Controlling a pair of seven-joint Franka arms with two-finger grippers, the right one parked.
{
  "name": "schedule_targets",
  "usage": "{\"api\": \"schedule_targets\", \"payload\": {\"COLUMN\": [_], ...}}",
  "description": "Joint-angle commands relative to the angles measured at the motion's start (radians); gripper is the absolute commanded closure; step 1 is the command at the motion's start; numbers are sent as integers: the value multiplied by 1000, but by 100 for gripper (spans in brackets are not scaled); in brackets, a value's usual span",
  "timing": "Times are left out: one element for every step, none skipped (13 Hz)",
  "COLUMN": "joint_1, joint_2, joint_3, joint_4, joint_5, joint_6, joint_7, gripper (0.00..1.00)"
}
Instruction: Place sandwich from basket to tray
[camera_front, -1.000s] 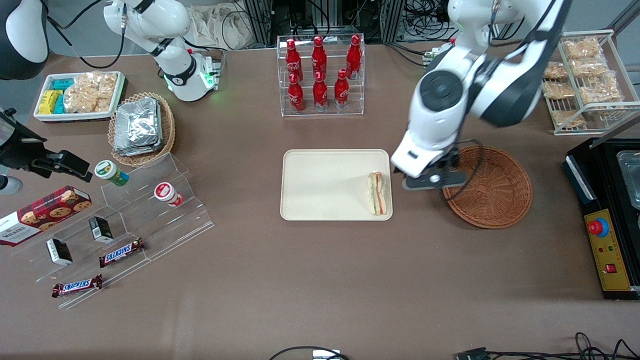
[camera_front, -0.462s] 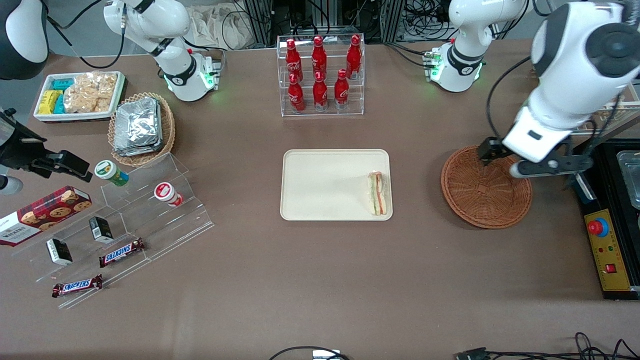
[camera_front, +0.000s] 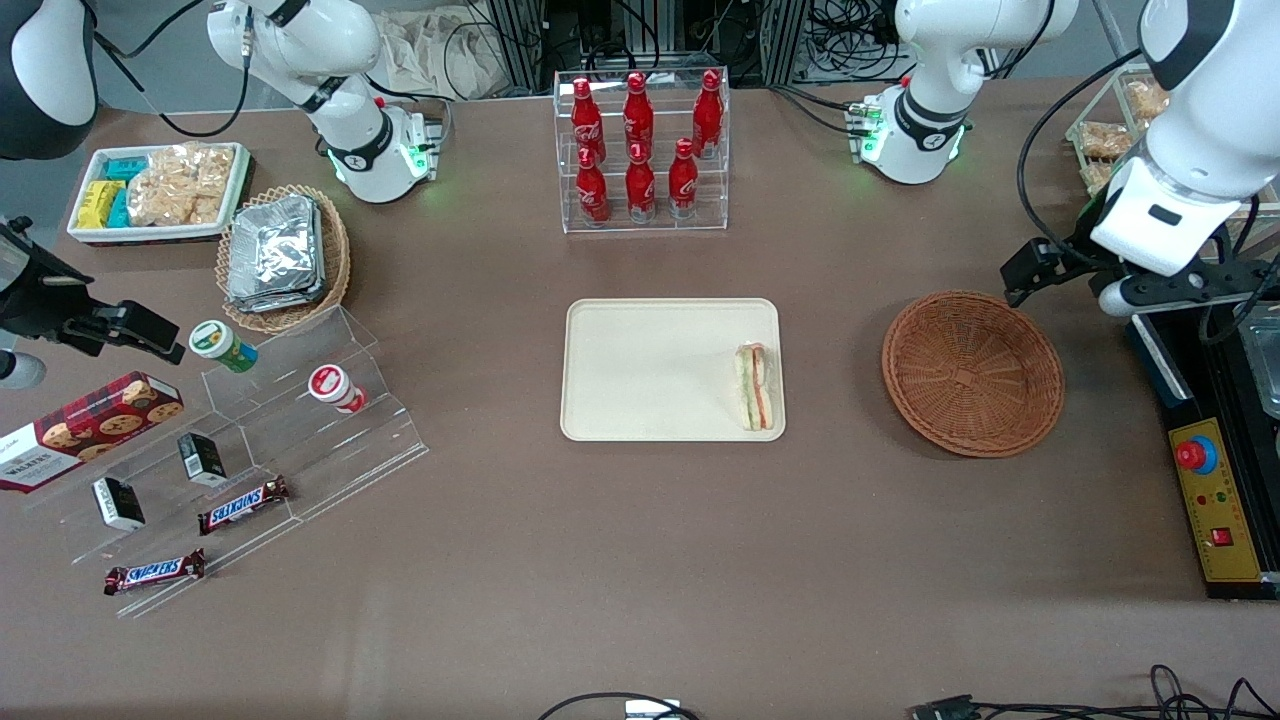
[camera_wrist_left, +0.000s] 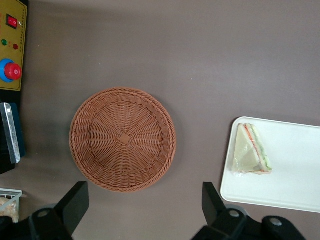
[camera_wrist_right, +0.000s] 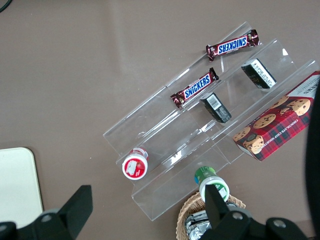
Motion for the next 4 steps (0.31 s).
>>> {"api": "schedule_targets", "payload": {"joint_1": [-22,-22,-22,-22], "joint_2": [-22,-19,-17,-12], "joint_3": [43,46,46,46], "joint_4": [-18,-12,-6,5], "joint_5": [-21,-19,-18,-18], "joint_6": [-12,-13,-33,-48], "joint_7": [7,9,10,9], "gripper": [0,0,0,0]}}
